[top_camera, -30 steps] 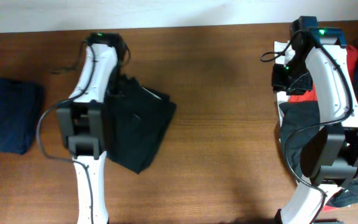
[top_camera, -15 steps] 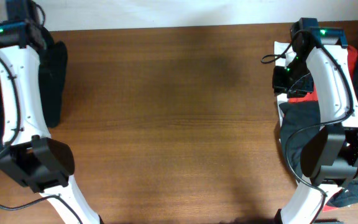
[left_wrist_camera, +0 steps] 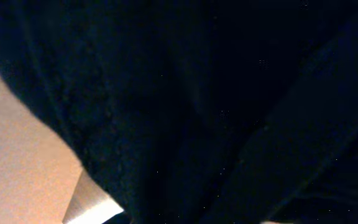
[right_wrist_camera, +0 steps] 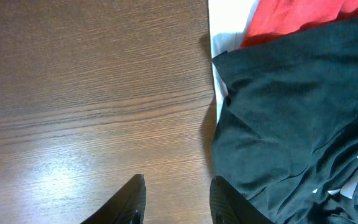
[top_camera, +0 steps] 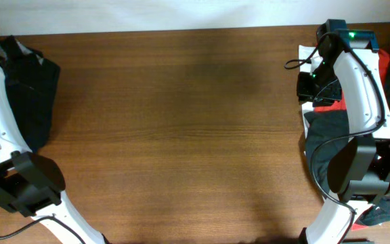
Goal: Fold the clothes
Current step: 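Carry the shorts left and place them on the navy garment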
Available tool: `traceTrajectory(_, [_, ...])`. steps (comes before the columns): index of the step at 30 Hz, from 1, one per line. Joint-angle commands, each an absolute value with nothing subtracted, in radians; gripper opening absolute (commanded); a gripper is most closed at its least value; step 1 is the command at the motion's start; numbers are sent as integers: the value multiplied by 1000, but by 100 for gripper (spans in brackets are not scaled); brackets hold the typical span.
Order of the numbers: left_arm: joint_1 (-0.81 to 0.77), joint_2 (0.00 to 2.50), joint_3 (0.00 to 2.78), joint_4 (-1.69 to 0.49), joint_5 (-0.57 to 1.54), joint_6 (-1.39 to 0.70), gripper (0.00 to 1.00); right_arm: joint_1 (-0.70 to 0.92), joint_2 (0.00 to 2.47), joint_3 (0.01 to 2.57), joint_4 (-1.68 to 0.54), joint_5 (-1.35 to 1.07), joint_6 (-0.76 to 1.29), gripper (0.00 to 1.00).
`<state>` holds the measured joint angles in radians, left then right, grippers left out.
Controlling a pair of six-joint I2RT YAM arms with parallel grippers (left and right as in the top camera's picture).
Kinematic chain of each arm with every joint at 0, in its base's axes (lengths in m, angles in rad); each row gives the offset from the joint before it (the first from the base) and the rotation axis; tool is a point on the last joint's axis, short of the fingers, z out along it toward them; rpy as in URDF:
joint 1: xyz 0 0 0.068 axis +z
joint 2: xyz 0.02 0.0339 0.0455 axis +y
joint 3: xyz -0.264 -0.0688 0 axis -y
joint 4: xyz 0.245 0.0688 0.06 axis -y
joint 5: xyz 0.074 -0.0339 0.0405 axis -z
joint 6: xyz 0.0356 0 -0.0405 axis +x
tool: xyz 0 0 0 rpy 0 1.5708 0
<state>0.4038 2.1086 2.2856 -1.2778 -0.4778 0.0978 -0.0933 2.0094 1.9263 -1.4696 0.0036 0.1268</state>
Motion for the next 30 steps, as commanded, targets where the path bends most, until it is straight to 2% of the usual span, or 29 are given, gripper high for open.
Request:
traceTrajectory(1, [444,2146,2292,-1249,-483,107,0,-99,2003,1945,-1482,12,120,38])
traceTrajectory(9, [563,2212,2292,-1129,-482,107,1,-99,2003,1945,-1486,12,120,38])
traceTrajectory(11, [605,2231,2292,-1096,-482,107,47,-99,2003,1945,-1486,13,120,38])
traceTrajectory(12, [620,2237,2292,-1089,-478,107,92,-99,2003,1945,-1486,13,120,38])
traceTrajectory(13, [640,2239,2292,-1088,-454,107,99,-99,2003,1945,-1486,13,120,38])
traceTrajectory(18, [673,2239,2292,-1127,-317,106,99,-99,2003,1945,-1481,13,119,38])
traceTrajectory(22, [605,2239,2292,-1161,-117,107,99,-99,2003,1945,-1478,12,120,39])
traceTrajectory(27, [434,2239,2292,-1213,54,107,99,-99,2003,1945,-1478,4,120,61])
traceTrajectory(30, [300,2241,2292,-1250,146,106,99,-99,2003,1945,-1477,-18,119,66])
